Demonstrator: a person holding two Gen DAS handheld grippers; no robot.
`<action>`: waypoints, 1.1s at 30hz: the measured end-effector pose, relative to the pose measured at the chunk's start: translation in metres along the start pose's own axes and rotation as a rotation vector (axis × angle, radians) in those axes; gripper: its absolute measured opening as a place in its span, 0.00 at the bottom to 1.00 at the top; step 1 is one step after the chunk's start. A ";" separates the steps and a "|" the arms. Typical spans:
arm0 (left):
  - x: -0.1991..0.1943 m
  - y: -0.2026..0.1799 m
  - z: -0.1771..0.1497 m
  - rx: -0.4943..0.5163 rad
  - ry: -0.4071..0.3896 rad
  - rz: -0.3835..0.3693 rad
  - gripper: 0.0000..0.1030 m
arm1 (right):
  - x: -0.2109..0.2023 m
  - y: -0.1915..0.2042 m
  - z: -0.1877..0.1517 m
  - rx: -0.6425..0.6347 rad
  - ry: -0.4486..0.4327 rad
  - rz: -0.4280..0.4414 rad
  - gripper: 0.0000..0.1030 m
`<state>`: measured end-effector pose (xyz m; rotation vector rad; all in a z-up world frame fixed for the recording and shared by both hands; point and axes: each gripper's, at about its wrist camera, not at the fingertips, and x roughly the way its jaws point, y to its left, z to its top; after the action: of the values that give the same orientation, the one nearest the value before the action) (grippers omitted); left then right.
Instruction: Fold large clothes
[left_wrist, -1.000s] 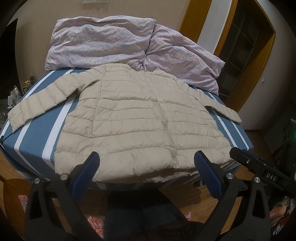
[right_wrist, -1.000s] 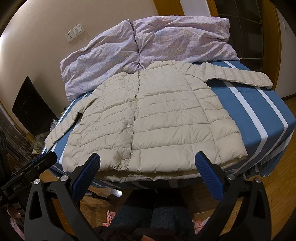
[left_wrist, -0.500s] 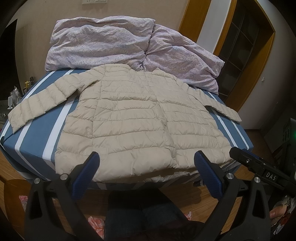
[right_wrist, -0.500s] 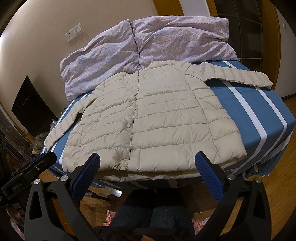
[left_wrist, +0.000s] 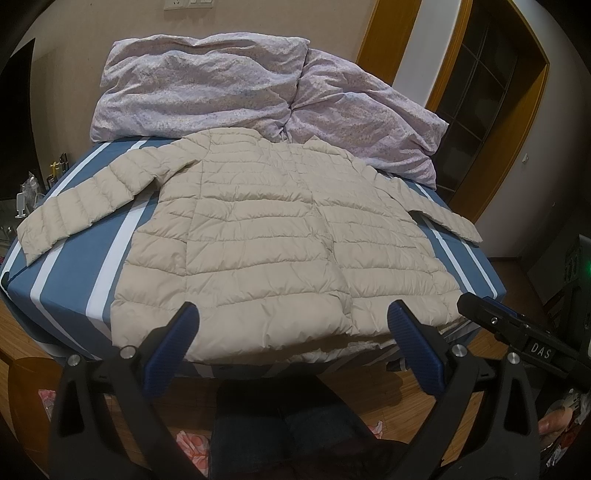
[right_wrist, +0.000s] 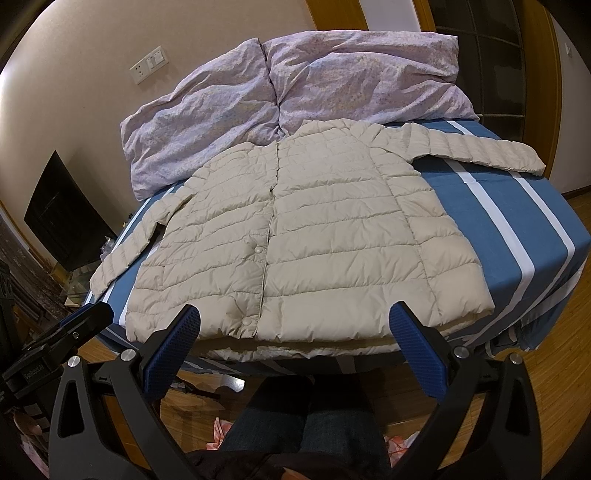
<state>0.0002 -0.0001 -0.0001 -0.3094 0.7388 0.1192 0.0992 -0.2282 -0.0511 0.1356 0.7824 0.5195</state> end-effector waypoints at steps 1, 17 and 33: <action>0.000 0.000 0.000 0.000 0.000 0.000 0.98 | 0.000 0.000 0.000 -0.001 0.000 0.000 0.99; 0.000 0.000 0.000 0.001 0.001 0.002 0.98 | 0.001 -0.001 0.001 0.003 0.003 0.000 0.99; 0.015 0.008 -0.001 -0.001 0.016 0.004 0.98 | 0.012 -0.006 0.001 0.011 0.013 -0.012 0.99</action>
<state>0.0085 0.0069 -0.0127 -0.3101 0.7558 0.1213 0.1093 -0.2271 -0.0593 0.1375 0.7981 0.5053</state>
